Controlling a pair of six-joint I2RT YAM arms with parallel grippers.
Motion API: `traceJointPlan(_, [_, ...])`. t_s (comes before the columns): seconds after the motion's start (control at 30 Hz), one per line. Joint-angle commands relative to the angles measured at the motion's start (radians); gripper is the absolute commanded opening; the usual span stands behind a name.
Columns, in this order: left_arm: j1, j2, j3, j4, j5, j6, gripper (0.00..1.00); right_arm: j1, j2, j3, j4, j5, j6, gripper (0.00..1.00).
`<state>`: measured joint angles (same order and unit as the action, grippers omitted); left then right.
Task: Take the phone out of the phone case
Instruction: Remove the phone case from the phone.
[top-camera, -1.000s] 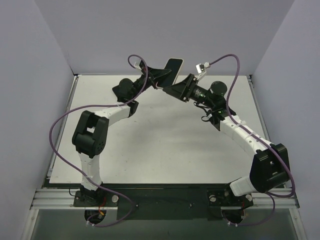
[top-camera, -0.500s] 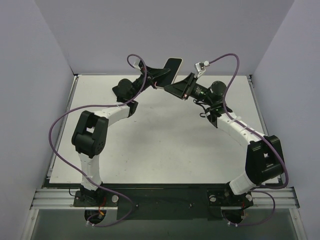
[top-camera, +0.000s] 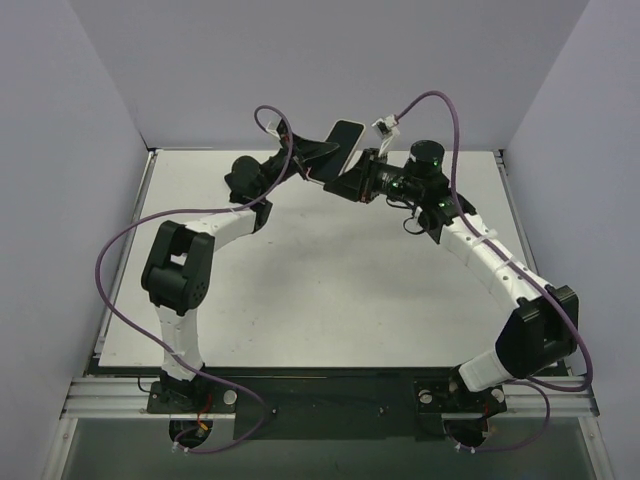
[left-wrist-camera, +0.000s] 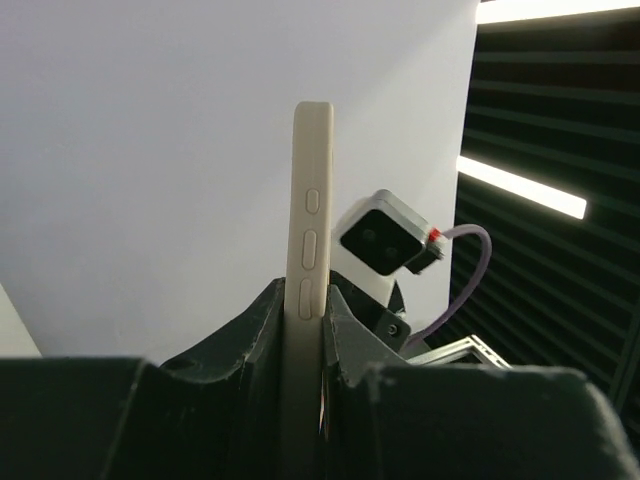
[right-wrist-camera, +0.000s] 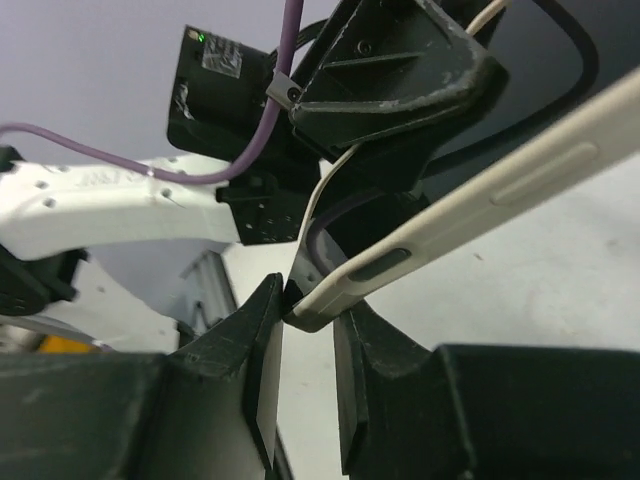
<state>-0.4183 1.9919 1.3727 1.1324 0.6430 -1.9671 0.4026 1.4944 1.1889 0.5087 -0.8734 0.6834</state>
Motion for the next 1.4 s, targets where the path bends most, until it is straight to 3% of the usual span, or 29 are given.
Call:
traceJointPlan(0.0, [-0.017,-0.097,0.032,0.058,0.015,-0.443,0.00,0.129,-0.036,0.213,-0.665,0.097,-0.675,0.00])
traceJointPlan(0.1, [-0.023,-0.113,0.040,0.046,0.029,-0.438,0.00,0.140,-0.023,0.279,-0.734,0.187,-0.745,0.00])
traceJointPlan(0.27, [-0.034,-0.143,0.037,0.035,0.038,-0.437,0.00,0.140,-0.040,0.288,-0.707,0.307,-0.745,0.00])
traceJointPlan(0.77, [-0.108,-0.142,0.009,0.122,-0.039,-0.489,0.00,0.045,-0.036,0.089,-0.259,0.613,-0.375,0.00])
traceJointPlan(0.97, [-0.103,-0.157,0.029,0.130,-0.075,-0.492,0.00,0.005,-0.034,-0.096,-0.082,0.548,-0.297,0.00])
traceJointPlan(1.17, [-0.112,-0.162,0.063,0.121,-0.072,-0.483,0.00,-0.007,0.018,-0.083,-0.036,0.470,-0.233,0.00])
traceJointPlan(1.23, [-0.114,-0.165,0.060,0.122,-0.072,-0.484,0.00,-0.024,0.055,-0.025,-0.070,0.418,-0.176,0.00])
traceJointPlan(1.37, [-0.120,-0.160,0.068,0.135,-0.062,-0.475,0.00,-0.054,0.147,0.060,-0.056,0.245,0.134,0.00])
